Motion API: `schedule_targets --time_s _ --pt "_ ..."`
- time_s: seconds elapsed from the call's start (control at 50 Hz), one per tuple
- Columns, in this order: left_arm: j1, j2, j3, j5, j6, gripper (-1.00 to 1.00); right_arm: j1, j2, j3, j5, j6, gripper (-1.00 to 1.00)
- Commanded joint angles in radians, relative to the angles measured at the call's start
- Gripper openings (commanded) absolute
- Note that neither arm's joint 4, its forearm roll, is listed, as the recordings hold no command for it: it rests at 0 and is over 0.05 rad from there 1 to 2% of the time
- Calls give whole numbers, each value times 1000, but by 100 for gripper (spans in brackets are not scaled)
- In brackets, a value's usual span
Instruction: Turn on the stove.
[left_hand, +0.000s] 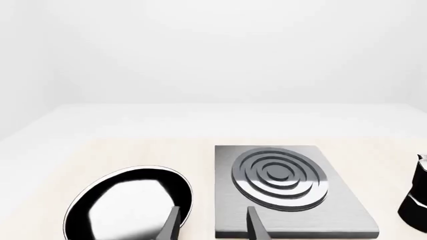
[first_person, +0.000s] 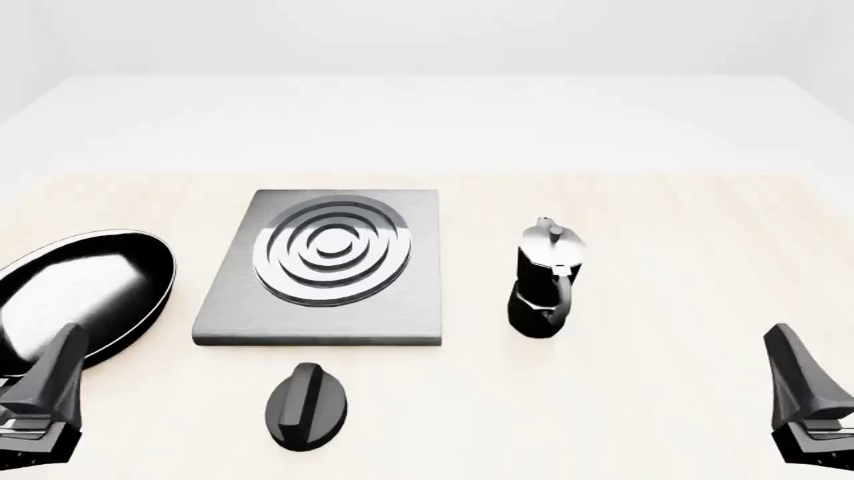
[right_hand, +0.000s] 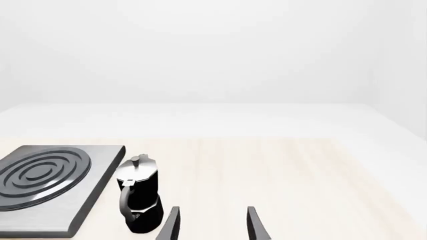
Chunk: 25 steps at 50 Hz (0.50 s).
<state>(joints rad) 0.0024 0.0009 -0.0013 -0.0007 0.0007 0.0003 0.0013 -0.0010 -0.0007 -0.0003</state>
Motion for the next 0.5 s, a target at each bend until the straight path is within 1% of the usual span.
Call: schedule_targets --time_s 0.02,0.04,0.06,0.12,0.24,0.28,0.3,0.32,0.34,0.36,0.38,0.4,0.42,0.46,0.48,0.5 --pt "12 2 -8 0 3 100 1 2 -3 -4 -5 100" --pt "16 1 -12 5 -1 100 2 3 -3 -4 -5 100" --pt "23 62 -26 -1 5 100 1 1 -3 -7 -9 100" --pt "39 95 -67 9 -5 100 1 1 -3 -8 -12 100" --pt "21 176 -134 14 5 100 3 1 -4 -9 -14 100" --pt "16 215 -167 15 24 100 2 0 -2 -11 -14 100" --pt "15 232 -173 9 40 100 2 0 -3 -10 -13 100" --pt "15 232 -173 9 40 100 2 0 -3 -10 -13 100" --pt "13 272 -187 -6 48 100 4 0 -4 -11 -14 100" --pt "13 274 -187 -8 48 100 4 0 -4 -11 -14 100" --pt "10 304 -189 -19 65 100 3 0 -4 -11 -15 100" --pt "-4 321 -196 -22 75 100 4 0 -3 -11 -15 100" --pt "-48 438 -260 -12 93 100 4 0 -3 -10 -17 100" --pt "-72 474 -270 -10 97 100 5 0 -3 -11 -21 100" --pt "-81 481 -282 1 76 100 6 1 -3 -11 -24 100" --pt "-81 481 -282 1 76 100 6 1 -3 -11 -24 100"
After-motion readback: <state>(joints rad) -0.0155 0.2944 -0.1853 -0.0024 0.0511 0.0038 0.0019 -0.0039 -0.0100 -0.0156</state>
